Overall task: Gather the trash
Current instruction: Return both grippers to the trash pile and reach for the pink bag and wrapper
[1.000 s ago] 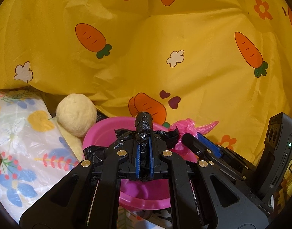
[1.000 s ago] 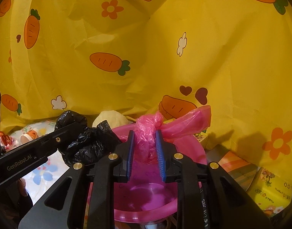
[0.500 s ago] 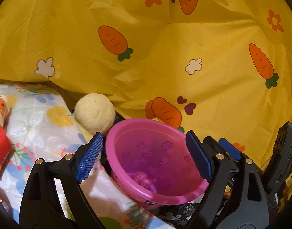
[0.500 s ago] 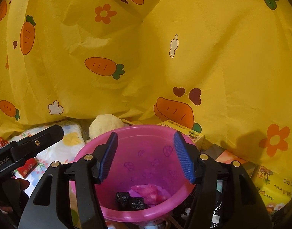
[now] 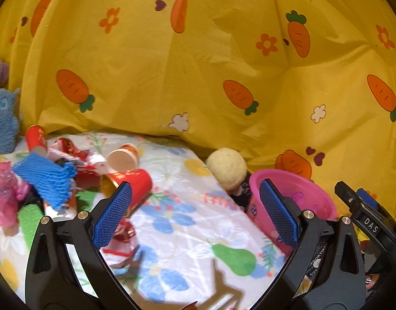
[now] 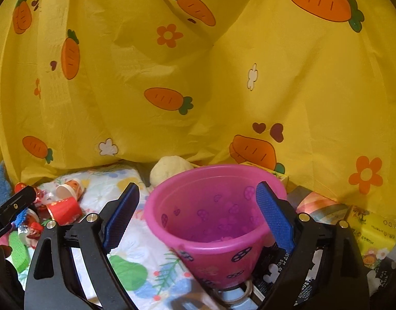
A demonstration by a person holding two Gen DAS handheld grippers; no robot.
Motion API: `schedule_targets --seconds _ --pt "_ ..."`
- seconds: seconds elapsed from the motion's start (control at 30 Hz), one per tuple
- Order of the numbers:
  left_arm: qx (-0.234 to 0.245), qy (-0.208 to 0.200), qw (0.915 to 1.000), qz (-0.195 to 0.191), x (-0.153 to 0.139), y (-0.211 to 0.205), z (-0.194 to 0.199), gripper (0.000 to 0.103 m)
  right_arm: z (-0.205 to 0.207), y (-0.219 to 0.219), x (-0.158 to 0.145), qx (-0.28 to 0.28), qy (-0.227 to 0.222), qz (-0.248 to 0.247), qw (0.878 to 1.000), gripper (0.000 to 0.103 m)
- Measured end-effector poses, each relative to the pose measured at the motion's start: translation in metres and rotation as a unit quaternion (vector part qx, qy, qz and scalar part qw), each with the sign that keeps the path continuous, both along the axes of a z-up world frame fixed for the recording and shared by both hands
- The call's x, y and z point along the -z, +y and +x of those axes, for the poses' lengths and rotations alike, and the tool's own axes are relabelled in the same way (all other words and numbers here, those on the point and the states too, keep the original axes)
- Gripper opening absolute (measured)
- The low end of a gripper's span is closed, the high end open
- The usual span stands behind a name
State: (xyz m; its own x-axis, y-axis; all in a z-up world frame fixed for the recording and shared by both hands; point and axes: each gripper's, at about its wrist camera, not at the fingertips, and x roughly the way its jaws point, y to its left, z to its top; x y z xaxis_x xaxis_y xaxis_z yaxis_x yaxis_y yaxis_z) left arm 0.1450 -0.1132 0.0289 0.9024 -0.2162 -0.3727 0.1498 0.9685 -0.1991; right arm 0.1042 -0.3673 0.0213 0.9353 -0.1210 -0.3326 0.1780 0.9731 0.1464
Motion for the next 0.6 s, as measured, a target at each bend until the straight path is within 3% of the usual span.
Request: schedule_targets --seconds 0.33,0.6 --pt "-0.101 -0.001 0.9936 0.050 0.011 0.076 -0.062 0.097 -0.025 0.098 0.009 -0.097 -0.001 -0.024 0.995 0.088" --pt "-0.152 0.004 0.9873 0.046 0.020 0.132 -0.094 0.097 -0.029 0.161 0.021 -0.162 0.019 -0.027 0.986 0.088"
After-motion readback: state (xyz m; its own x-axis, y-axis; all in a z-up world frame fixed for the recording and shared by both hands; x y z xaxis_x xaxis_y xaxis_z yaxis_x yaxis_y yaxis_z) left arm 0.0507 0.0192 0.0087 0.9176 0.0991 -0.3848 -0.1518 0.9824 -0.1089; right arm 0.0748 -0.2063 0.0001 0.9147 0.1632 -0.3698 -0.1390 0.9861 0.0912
